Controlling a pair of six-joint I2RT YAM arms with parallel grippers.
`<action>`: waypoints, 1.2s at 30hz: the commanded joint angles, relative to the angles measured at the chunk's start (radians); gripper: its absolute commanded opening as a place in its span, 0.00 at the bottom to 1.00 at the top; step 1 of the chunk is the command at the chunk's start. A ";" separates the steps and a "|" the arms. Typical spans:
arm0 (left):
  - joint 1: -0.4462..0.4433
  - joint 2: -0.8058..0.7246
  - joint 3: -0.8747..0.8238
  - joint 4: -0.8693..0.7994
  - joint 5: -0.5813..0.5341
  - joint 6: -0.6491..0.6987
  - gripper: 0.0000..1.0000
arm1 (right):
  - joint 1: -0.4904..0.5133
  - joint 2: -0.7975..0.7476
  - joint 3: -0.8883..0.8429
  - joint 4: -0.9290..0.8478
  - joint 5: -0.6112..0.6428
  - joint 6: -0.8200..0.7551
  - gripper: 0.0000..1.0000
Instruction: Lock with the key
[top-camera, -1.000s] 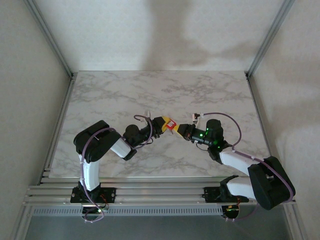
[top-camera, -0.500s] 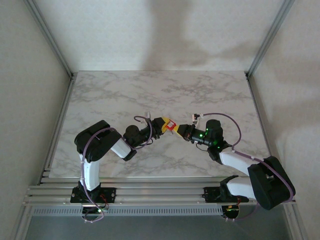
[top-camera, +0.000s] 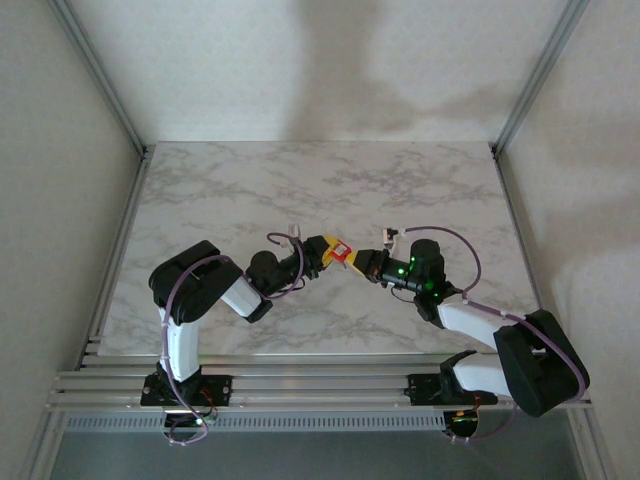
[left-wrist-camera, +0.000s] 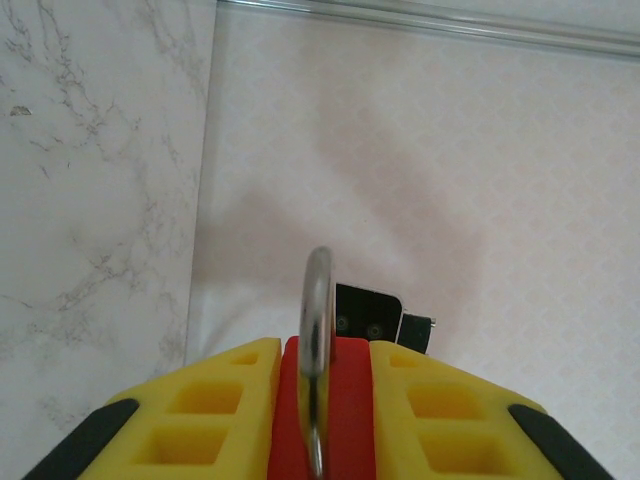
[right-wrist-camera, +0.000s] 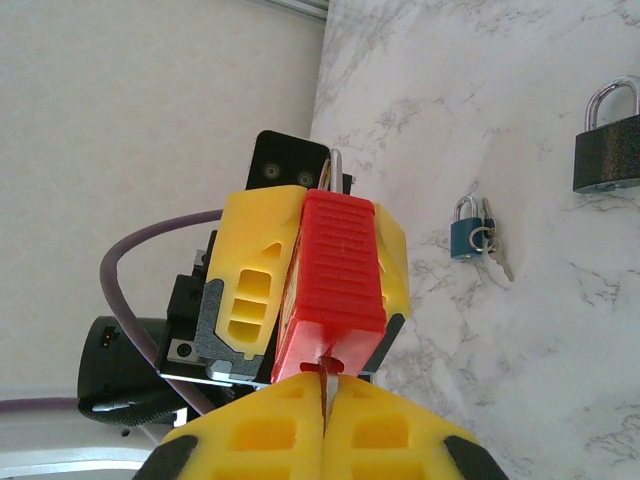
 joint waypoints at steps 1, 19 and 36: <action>0.048 -0.007 -0.025 0.148 -0.090 -0.025 0.00 | 0.005 -0.009 -0.013 0.042 -0.004 -0.055 0.00; 0.079 -0.010 -0.044 0.167 -0.108 -0.031 0.00 | 0.010 -0.027 -0.014 0.036 -0.006 -0.062 0.00; 0.115 -0.020 -0.075 0.202 -0.128 -0.044 0.00 | 0.023 -0.030 -0.009 0.025 -0.006 -0.072 0.00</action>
